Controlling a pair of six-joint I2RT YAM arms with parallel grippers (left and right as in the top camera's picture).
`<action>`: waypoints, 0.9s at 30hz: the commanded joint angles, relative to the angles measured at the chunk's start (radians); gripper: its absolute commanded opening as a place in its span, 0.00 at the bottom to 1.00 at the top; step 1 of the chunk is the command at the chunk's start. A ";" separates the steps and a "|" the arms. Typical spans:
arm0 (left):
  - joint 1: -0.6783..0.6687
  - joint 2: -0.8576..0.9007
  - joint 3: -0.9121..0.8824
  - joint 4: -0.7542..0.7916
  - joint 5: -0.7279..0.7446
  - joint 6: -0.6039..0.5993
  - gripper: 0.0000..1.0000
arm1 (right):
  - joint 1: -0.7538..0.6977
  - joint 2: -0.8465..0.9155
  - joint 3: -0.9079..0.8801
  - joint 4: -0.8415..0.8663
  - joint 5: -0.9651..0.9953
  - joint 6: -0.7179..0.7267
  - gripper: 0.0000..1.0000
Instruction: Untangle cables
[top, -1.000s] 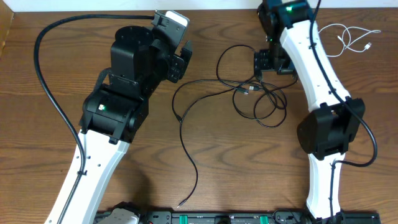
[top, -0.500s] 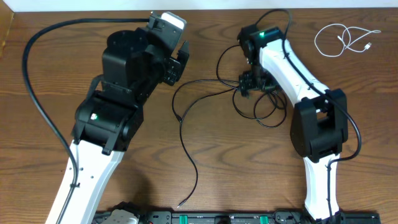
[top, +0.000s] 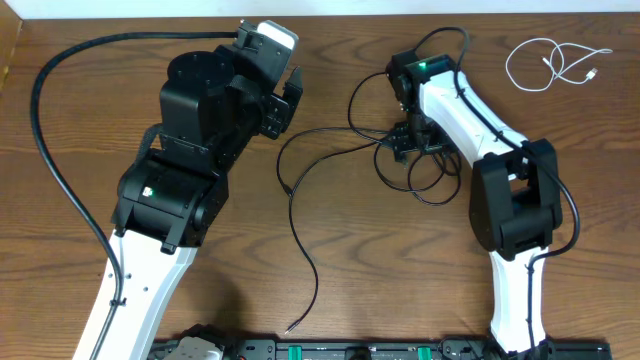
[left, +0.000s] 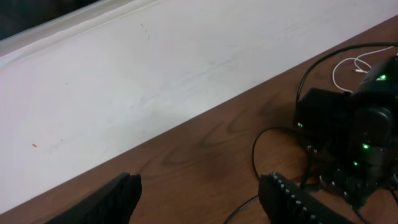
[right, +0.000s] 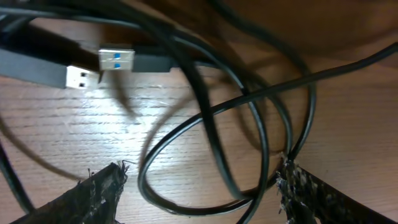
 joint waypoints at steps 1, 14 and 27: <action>0.004 -0.005 0.005 0.000 -0.013 0.017 0.66 | -0.024 -0.011 -0.006 0.005 0.011 -0.008 0.73; 0.004 -0.033 0.005 -0.004 -0.013 0.017 0.65 | -0.042 -0.010 -0.010 0.047 -0.007 -0.043 0.65; 0.004 -0.061 0.005 -0.005 -0.013 0.017 0.66 | -0.056 -0.010 -0.126 0.128 -0.011 -0.043 0.42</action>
